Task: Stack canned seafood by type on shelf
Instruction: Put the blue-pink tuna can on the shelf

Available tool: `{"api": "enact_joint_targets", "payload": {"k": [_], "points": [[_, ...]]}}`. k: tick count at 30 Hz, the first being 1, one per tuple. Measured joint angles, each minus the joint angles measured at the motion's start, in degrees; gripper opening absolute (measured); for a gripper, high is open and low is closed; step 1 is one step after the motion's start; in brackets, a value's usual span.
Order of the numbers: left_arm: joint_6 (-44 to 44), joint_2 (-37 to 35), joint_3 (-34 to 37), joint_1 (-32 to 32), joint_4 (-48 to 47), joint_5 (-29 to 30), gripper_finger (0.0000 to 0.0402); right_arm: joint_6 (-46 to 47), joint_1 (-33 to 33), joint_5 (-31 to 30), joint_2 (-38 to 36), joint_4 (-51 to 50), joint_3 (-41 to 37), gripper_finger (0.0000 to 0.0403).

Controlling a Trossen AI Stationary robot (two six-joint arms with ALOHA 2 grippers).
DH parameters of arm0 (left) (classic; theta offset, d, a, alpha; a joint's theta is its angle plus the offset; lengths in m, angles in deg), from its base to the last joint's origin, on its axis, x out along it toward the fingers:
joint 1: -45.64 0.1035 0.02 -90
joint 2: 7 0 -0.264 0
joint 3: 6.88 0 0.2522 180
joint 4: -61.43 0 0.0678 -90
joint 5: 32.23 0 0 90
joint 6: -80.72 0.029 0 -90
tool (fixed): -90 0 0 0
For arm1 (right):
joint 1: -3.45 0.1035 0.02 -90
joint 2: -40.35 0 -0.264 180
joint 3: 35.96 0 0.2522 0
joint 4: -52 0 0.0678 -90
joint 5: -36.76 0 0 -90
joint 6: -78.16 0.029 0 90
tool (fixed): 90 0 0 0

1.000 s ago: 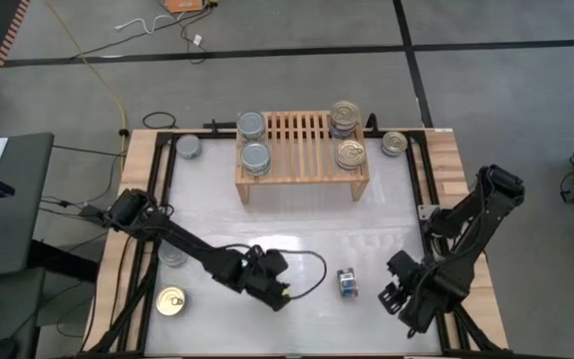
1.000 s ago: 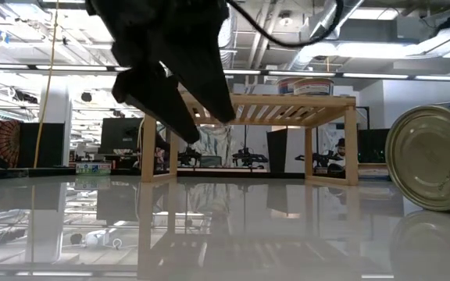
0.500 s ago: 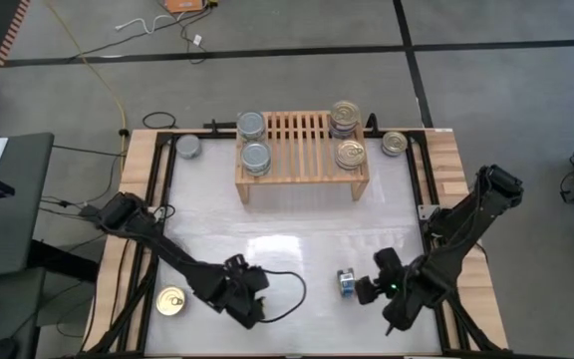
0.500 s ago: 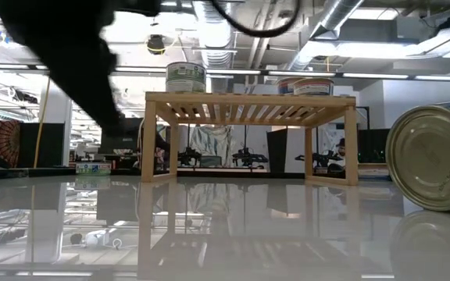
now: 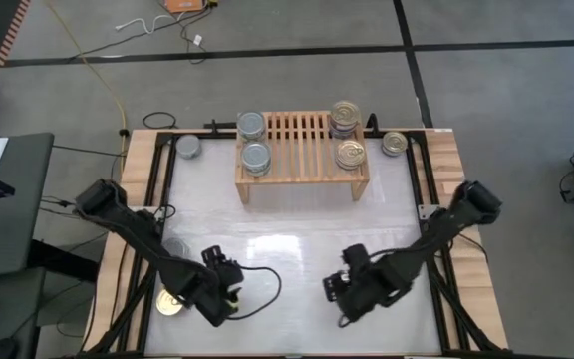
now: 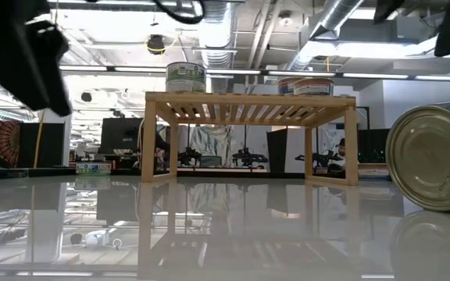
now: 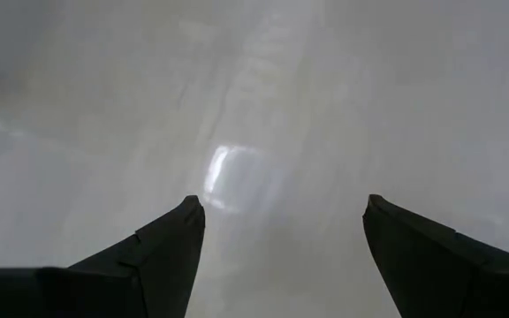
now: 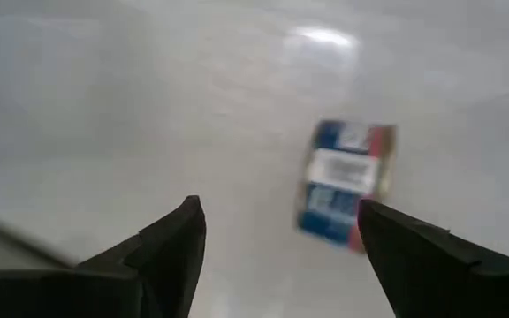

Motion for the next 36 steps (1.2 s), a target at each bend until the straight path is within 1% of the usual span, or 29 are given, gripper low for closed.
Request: {"api": "enact_joint_targets", "payload": {"k": [3,4,6,8,14,21,25,29,36], "points": [[-0.58,-4.66,5.22,-1.0,3.5,-0.24,0.0297,-0.7,-1.83,3.77,5.71,-10.84,7.35,0.0317],[-0.86,-6.23,6.72,-1.22,4.39,-0.23,0.0297,-0.7,-2.24,4.62,7.19,-13.08,9.15,0.0317],[-1.52,-8.93,9.42,-1.52,5.84,-0.21,0.0297,-0.56,-2.39,5.17,9.49,-14.93,11.58,0.0317],[-2.31,-11.38,11.58,-1.71,6.81,-0.19,0.0297,0.55,-2.28,5.3,11.21,-14.69,12.47,0.0317],[-2.66,-14.67,14.17,-1.79,7.54,-0.18,0.0297,2.21,-2.0,5.6,13.65,-12.9,12.53,0.0317],[-1.62,-14.71,14.78,-1.78,7.76,-0.19,0.0297,2.36,-1.77,5.56,13.59,-15.78,12.58,0.0317],[-1.25,-14.71,14.78,-1.74,7.73,-0.17,0.0297,2.36,-1.79,5.55,13.6,-15.61,12.38,0.0317],[-0.79,-14.71,14.78,-1.74,7.72,-0.15,0.0297,4.78,-1.77,6.21,13.54,-13.65,9.72,0.0317],[-0.61,-14.69,14.78,-1.74,7.43,-0.1,0.0297,5.82,-1.73,6.8,13.54,-8.46,5.84,0.0318]]}}
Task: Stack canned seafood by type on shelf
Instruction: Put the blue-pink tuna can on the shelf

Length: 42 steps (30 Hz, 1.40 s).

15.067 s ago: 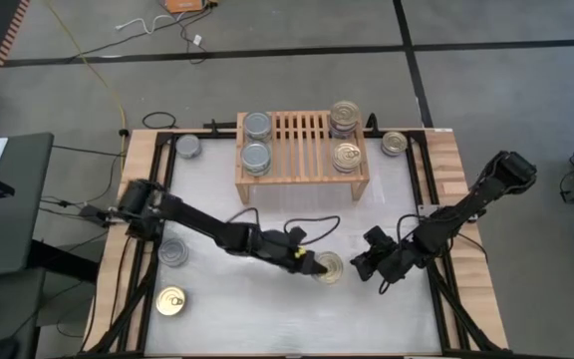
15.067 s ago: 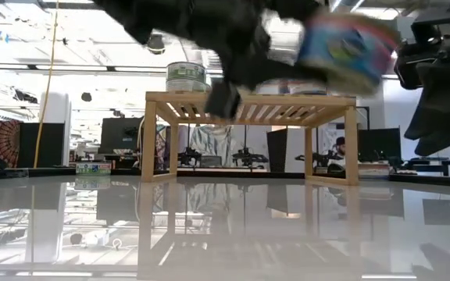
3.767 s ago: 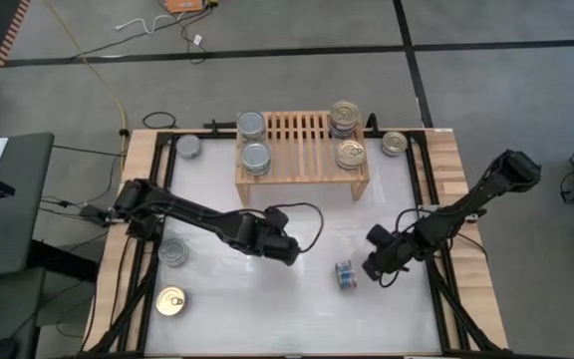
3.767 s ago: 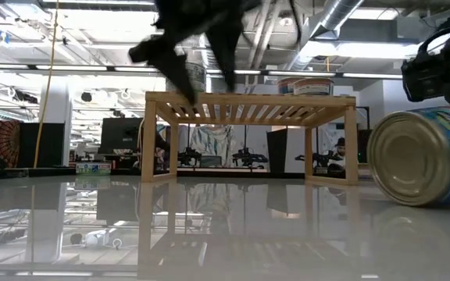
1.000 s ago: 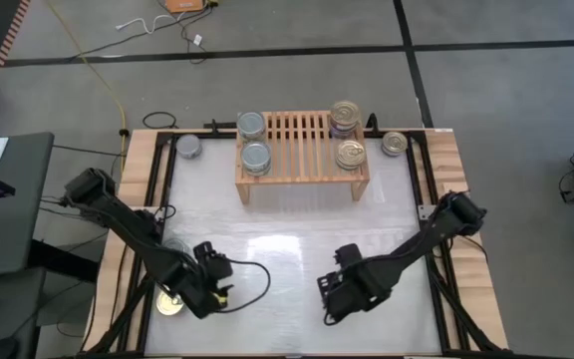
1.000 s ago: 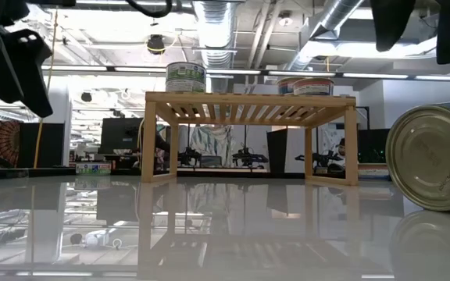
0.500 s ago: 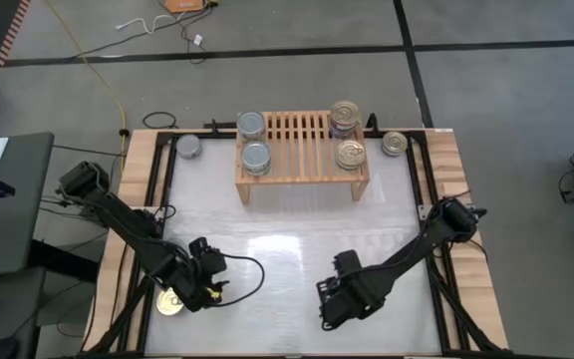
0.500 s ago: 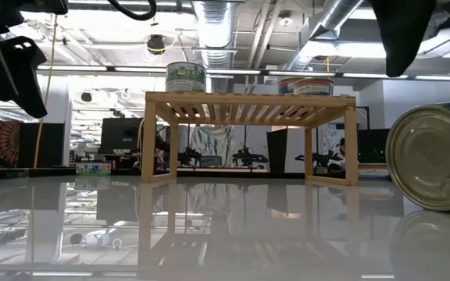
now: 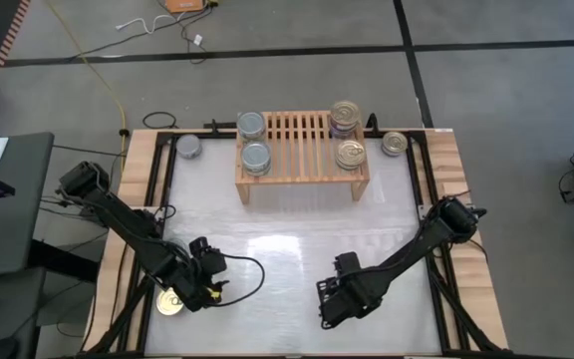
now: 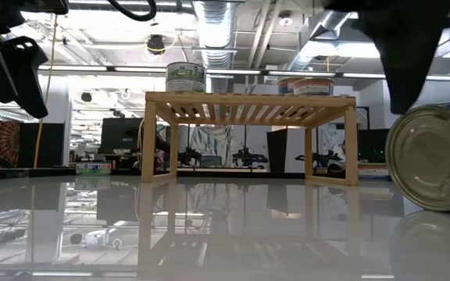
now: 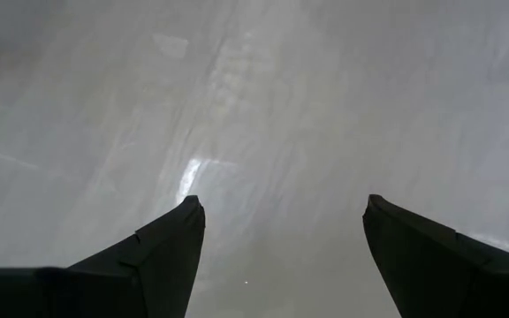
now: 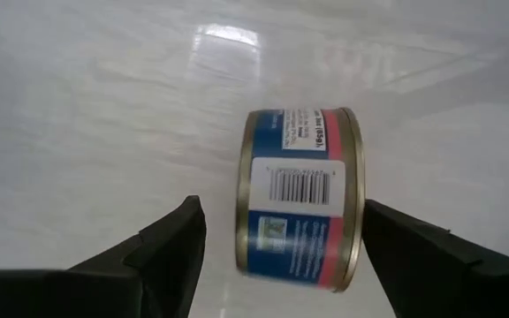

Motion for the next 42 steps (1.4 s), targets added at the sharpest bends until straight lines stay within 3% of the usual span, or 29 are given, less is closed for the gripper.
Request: {"api": "enact_joint_targets", "payload": {"k": [7,14,20,26,33,38,42], "points": [[0.02,0.0,0.0,0.0,0.01,0.11,0.0297,0.19,0.0,1.41,0.0,3.96,-2.92,0.0308],[0.04,0.0,0.0,0.0,0.03,0.08,0.0297,1.49,0.0,1.78,0.0,4.68,-3.43,0.0213],[0.96,0.0,0.0,0.0,0.04,-0.07,0.0297,-1.78,-0.3,2.66,0.02,4.31,-2.55,0.0212],[2.39,0.0,0.0,0.0,0.04,-0.07,0.0297,-10.26,-2.16,0.35,0.07,-0.64,5.15,0.0212],[2.43,0.0,-0.02,0.0,-0.01,0.17,0.0297,-24.62,-4.95,-13.76,0.06,-11.61,19.09,0.0212],[2.3,0.02,-0.02,0.0,-0.01,2.92,0.0297,-49.95,-8.68,-18.99,-0.02,-14.21,26.49,0.0212],[2.13,0.02,-0.04,0.04,-0.01,4.34,0.0297,-68.06,-13.0,-23.03,-0.02,-12.59,27.78,0.0212]]}}
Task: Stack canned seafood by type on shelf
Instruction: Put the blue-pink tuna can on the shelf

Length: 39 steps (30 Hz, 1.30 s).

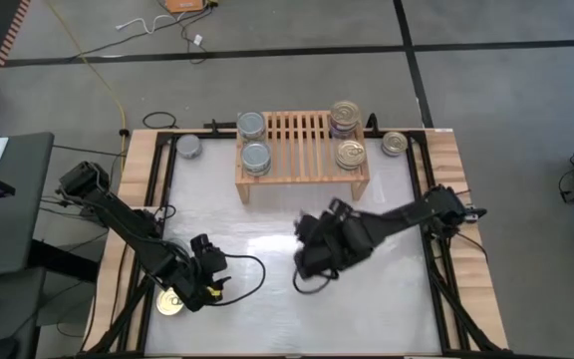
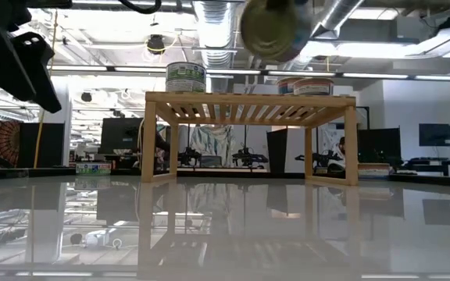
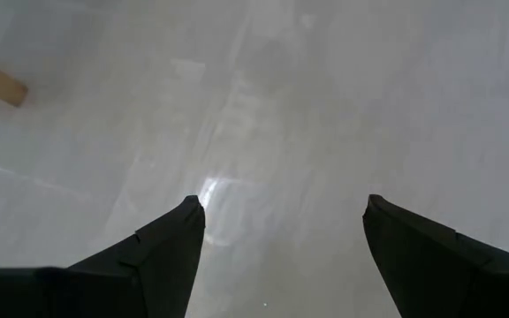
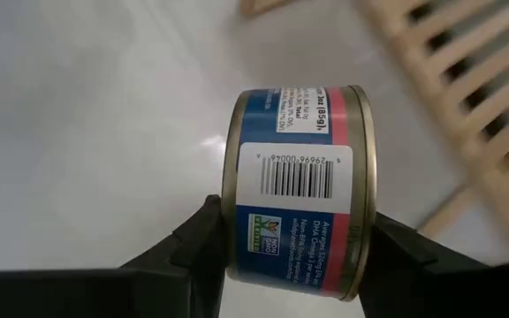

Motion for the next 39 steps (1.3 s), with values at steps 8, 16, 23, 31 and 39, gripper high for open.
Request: {"api": "enact_joint_targets", "payload": {"k": [8,16,23,31,39], "points": [[-0.06,0.0,-0.01,1.82,-3.18,0.1,0.0297,-19.23,-6.71,-12.27,0.02,-1.25,-0.02,0.0212],[-0.18,0.0,-0.01,6.78,-5.92,0.1,0.0297,-38.21,-11.72,-21.79,0.02,0.78,-3.2,0.0212],[-0.17,0.0,-0.01,9.24,-7.73,0.11,0.0297,-48.1,-16.24,-24.18,0.09,6.8,-9.86,0.0212],[1.04,0.0,-0.01,10.42,-7.71,0.1,0.0297,-50.56,-18.86,-25.72,0.0,13.25,-14.45,0.0216],[0.95,0.0,-0.01,10.84,-7.71,0.1,0.0297,-50.7,-18.84,-25.39,-0.03,13.03,-14.58,0.0354]]}}
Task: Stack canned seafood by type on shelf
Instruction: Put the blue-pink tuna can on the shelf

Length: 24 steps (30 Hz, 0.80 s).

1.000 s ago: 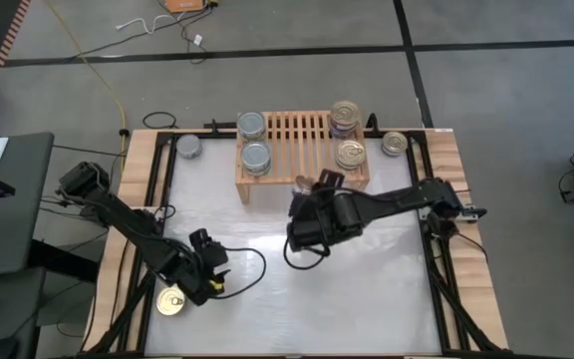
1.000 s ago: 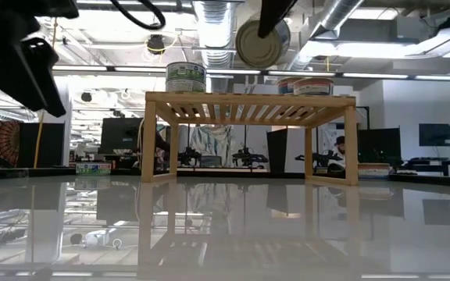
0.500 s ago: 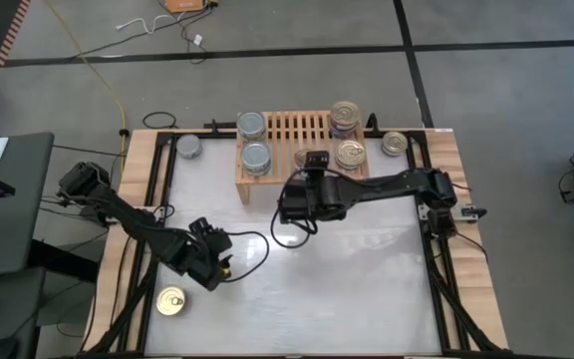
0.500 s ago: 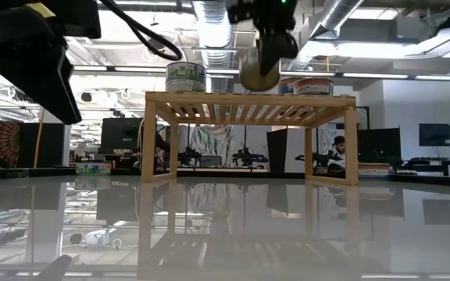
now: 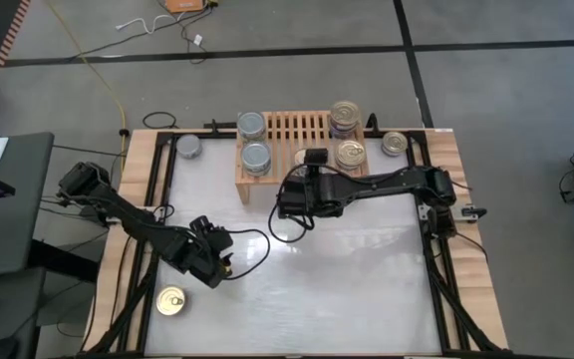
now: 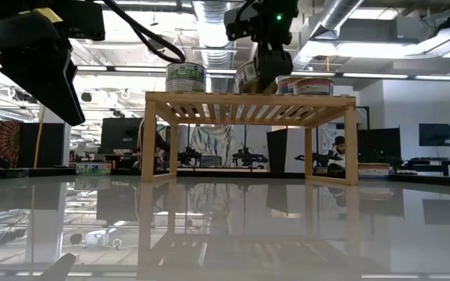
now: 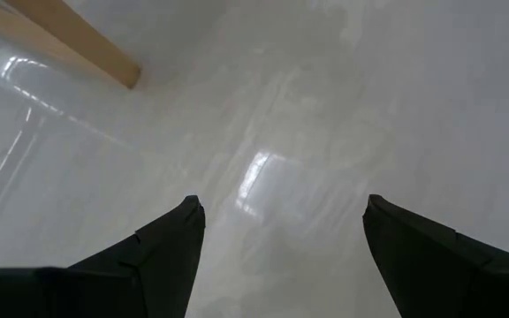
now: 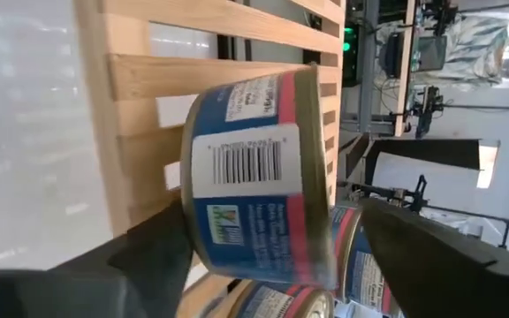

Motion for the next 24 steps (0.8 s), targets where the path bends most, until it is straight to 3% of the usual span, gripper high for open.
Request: {"api": "enact_joint_targets", "payload": {"k": [4,11,18,24], "points": [[-0.13,0.0,0.0,0.0,0.0,-0.01,0.0297,-2.9,1.61,0.52,0.01,-0.26,0.0,0.0382],[-0.23,0.0,0.0,0.0,0.19,-0.3,0.0297,-1.2,3.45,10.27,-0.09,-1.36,0.07,0.0385],[-0.24,0.0,0.0,-0.02,0.39,-1.32,0.0297,6.57,3.05,10.31,-1.22,-3.68,1.79,0.0383],[-0.44,0.0,0.0,-0.02,0.74,-1.36,0.0297,7.33,2.47,8.63,-1.93,-1.69,3.96,0.0384]]}}
